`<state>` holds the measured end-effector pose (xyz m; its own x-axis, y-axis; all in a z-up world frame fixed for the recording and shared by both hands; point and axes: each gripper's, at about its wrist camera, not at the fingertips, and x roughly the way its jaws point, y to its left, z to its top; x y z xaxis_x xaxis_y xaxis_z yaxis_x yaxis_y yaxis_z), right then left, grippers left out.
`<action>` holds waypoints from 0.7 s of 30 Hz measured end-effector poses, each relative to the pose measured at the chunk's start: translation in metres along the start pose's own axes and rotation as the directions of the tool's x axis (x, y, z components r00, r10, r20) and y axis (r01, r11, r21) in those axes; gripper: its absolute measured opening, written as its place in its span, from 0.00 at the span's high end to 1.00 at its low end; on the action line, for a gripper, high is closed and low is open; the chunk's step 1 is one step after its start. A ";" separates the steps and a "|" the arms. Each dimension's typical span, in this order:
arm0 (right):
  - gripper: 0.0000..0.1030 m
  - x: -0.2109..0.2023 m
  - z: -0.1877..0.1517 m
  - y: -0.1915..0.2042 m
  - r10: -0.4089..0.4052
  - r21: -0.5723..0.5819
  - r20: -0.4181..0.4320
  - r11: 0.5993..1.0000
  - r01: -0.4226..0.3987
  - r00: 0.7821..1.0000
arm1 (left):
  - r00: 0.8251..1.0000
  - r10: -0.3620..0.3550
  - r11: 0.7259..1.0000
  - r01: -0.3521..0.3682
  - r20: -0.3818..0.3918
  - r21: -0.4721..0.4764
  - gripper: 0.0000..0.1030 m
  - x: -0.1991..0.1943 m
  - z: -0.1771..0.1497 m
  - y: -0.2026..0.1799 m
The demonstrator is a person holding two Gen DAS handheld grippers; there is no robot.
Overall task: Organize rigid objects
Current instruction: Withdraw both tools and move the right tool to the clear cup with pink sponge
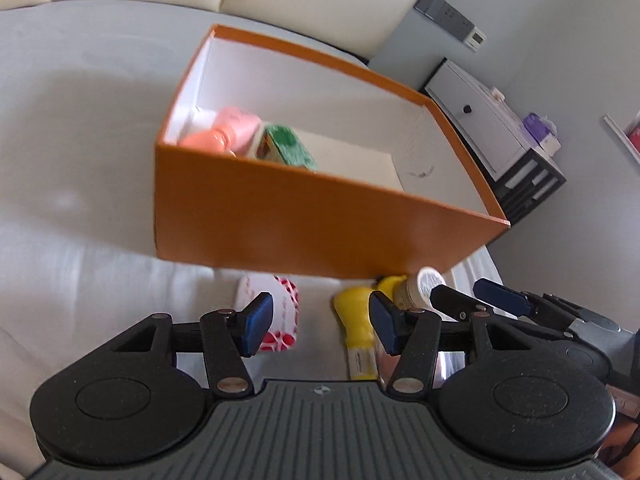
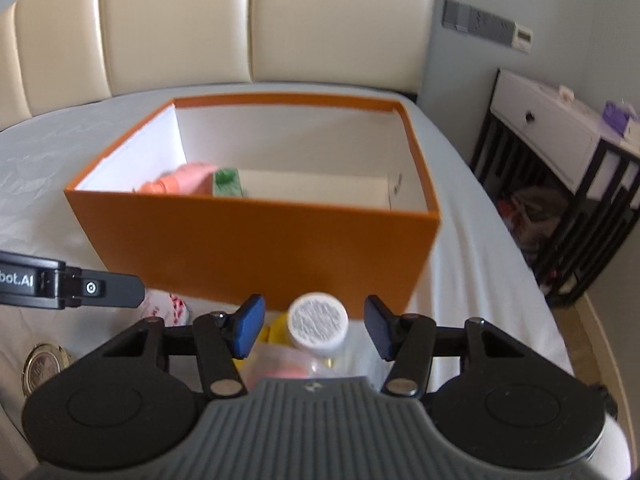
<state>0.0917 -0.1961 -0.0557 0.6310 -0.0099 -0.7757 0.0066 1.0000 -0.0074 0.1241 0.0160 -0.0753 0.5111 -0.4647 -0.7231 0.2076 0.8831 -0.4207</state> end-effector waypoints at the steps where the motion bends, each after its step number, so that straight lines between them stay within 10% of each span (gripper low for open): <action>1: 0.47 -0.001 -0.002 -0.002 0.007 0.011 -0.008 1.000 -0.007 1.000 | 1.000 -0.003 1.000 0.003 -0.011 0.012 0.38 0.003 -0.002 -0.004; 21: 0.47 0.025 -0.013 -0.015 0.167 0.145 -0.199 0.980 -0.139 0.966 | 0.993 0.043 0.998 -0.037 -0.112 0.048 0.52 0.039 -0.016 -0.011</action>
<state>0.0972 -0.2110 -0.0831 0.4564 0.1574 -0.8758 0.0308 0.9808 0.1923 0.1285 -0.0125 -0.1073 0.4225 -0.4310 -0.7973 0.2279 0.9020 -0.3668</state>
